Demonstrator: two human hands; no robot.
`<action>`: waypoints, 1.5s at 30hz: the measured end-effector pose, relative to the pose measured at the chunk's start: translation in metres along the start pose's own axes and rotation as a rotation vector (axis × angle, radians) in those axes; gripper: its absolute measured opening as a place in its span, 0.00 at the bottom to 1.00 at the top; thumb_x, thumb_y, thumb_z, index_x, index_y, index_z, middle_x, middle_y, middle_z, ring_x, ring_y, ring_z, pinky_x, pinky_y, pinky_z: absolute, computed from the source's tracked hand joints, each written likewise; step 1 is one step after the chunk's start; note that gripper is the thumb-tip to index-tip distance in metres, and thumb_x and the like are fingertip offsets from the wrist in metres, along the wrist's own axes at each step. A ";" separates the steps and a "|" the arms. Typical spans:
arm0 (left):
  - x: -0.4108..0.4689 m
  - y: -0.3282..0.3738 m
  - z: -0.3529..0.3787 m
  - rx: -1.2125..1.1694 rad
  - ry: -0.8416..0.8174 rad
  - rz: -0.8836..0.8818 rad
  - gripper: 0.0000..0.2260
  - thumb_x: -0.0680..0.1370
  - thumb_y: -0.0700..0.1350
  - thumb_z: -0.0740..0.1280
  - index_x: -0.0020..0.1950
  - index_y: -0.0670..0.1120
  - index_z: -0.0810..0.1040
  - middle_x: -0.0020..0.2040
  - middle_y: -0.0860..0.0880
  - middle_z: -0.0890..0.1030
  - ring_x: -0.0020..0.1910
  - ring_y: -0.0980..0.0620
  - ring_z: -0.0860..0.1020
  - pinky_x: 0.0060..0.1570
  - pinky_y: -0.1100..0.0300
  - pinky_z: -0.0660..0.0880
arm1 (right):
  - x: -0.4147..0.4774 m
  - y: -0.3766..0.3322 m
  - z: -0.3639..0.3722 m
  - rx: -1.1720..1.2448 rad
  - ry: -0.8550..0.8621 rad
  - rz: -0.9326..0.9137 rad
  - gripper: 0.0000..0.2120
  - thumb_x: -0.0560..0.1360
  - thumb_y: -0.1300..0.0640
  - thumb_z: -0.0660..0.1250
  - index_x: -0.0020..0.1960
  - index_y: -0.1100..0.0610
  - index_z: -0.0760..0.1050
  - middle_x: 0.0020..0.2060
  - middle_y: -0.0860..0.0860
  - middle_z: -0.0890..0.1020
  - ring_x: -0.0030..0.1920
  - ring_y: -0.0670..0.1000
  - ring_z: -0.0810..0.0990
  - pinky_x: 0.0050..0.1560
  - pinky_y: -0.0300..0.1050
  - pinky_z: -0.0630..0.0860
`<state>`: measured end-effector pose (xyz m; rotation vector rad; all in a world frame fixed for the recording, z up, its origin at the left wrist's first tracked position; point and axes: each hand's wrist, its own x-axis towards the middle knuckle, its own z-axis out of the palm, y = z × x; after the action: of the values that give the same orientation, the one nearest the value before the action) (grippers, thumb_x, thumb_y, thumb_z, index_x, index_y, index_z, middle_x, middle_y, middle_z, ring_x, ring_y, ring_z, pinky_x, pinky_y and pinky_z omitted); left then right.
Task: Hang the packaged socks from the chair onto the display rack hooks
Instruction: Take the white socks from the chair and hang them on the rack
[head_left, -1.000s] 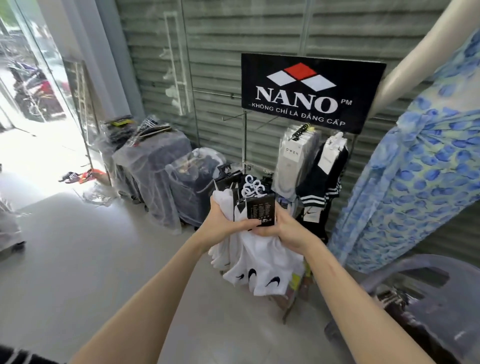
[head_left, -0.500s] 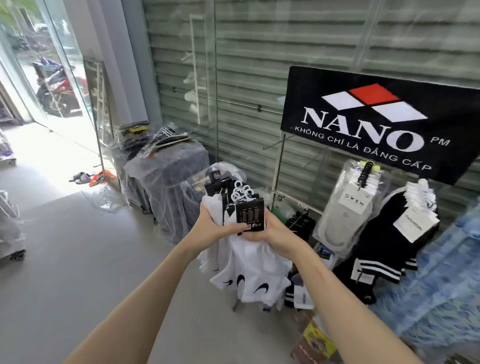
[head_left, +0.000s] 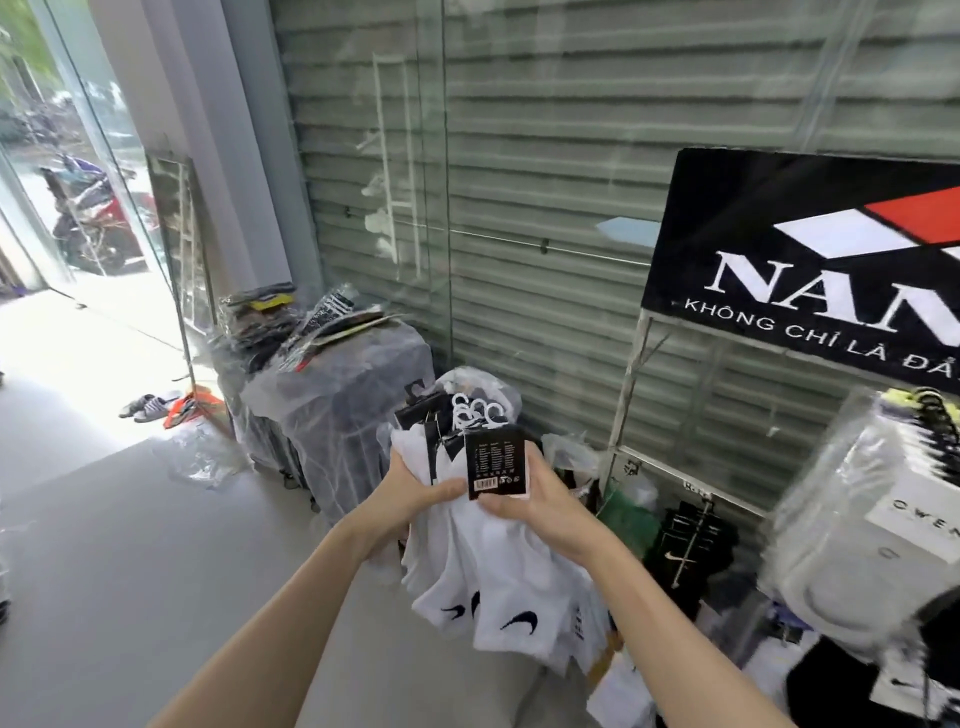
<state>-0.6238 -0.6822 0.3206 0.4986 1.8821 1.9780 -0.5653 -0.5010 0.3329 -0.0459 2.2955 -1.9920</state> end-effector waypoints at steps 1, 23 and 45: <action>0.010 -0.006 -0.009 -0.018 0.003 0.007 0.53 0.51 0.58 0.83 0.70 0.48 0.62 0.64 0.43 0.77 0.62 0.45 0.77 0.59 0.51 0.76 | 0.011 0.006 0.005 -0.016 0.032 -0.011 0.30 0.70 0.63 0.71 0.66 0.54 0.60 0.59 0.49 0.75 0.60 0.48 0.74 0.55 0.37 0.72; 0.152 -0.321 -0.078 -0.205 -0.017 0.335 0.42 0.63 0.63 0.76 0.70 0.43 0.69 0.62 0.40 0.80 0.59 0.43 0.80 0.52 0.55 0.79 | 0.159 0.290 0.052 -0.141 0.255 -0.514 0.12 0.77 0.53 0.63 0.59 0.52 0.69 0.51 0.46 0.80 0.54 0.43 0.78 0.57 0.45 0.75; 0.163 -0.363 -0.031 -0.376 -0.025 0.262 0.29 0.60 0.54 0.79 0.58 0.45 0.78 0.49 0.48 0.86 0.48 0.49 0.84 0.41 0.60 0.80 | 0.142 0.321 -0.004 -0.196 0.514 -0.650 0.07 0.78 0.56 0.61 0.54 0.58 0.72 0.51 0.53 0.80 0.55 0.52 0.77 0.59 0.51 0.73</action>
<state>-0.7743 -0.6128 -0.0422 0.6783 1.4359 2.4097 -0.6928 -0.4638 0.0082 -0.3832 3.1150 -2.2385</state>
